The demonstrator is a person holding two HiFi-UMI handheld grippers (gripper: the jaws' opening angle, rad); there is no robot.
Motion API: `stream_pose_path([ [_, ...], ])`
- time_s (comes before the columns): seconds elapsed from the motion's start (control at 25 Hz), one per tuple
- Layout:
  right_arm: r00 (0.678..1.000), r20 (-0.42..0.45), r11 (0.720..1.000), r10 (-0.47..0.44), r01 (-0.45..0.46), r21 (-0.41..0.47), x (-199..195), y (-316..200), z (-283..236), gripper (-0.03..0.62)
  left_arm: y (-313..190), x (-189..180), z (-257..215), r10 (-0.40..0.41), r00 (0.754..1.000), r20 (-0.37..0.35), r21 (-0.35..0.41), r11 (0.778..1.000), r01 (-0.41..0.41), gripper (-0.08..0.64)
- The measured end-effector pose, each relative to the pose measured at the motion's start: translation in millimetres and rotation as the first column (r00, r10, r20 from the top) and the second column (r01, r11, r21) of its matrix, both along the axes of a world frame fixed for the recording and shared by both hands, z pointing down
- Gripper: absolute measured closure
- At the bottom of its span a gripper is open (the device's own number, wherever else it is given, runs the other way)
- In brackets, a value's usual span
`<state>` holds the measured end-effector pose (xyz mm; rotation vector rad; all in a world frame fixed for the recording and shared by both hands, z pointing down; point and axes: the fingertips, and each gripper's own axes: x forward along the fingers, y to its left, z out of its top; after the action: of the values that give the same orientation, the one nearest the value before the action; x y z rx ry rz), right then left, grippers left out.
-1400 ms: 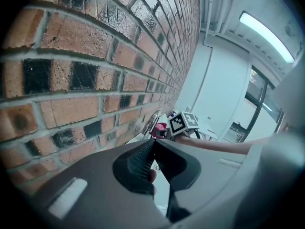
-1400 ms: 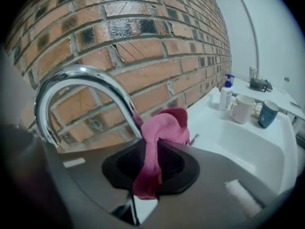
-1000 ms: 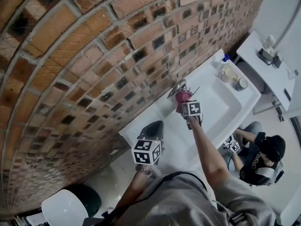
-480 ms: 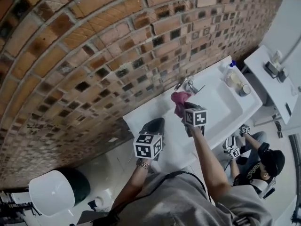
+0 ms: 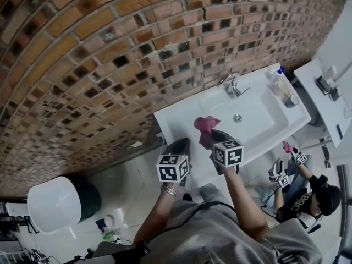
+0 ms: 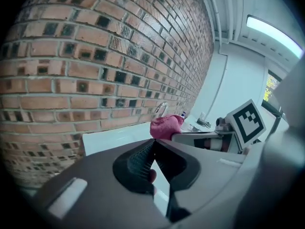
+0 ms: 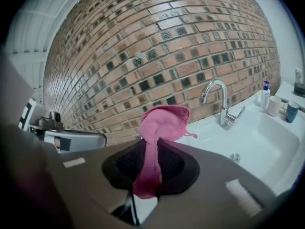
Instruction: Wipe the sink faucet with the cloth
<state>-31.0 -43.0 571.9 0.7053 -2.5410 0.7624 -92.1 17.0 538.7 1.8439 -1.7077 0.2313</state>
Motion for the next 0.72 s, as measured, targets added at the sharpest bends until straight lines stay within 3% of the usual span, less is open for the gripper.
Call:
stream_pose_path([
  [0.28,0.999,0.019,0.999,0.036,-0.037,0.026,6.9,98.5,-18.6,0.523,74.8,9.6,-6.7,0.043,0.999,-0.012,0.038,0.998,-0.043,0.540],
  [0.44,1.000,-0.004,0.999,0.004,-0.004,0.035,10.4,147.3,-26.8,0.523,106.7,19.7,-6.9,0.054,0.998,-0.016,0.036,0.998,-0.053,0.540],
  [0.72,0.999,-0.005,0.996,-0.042,0.043,0.079,16.8,165.1,-39.0,0.525,124.2,20.7,-19.1,-0.008,1.000,0.013,0.053,0.999,0.007,0.540],
])
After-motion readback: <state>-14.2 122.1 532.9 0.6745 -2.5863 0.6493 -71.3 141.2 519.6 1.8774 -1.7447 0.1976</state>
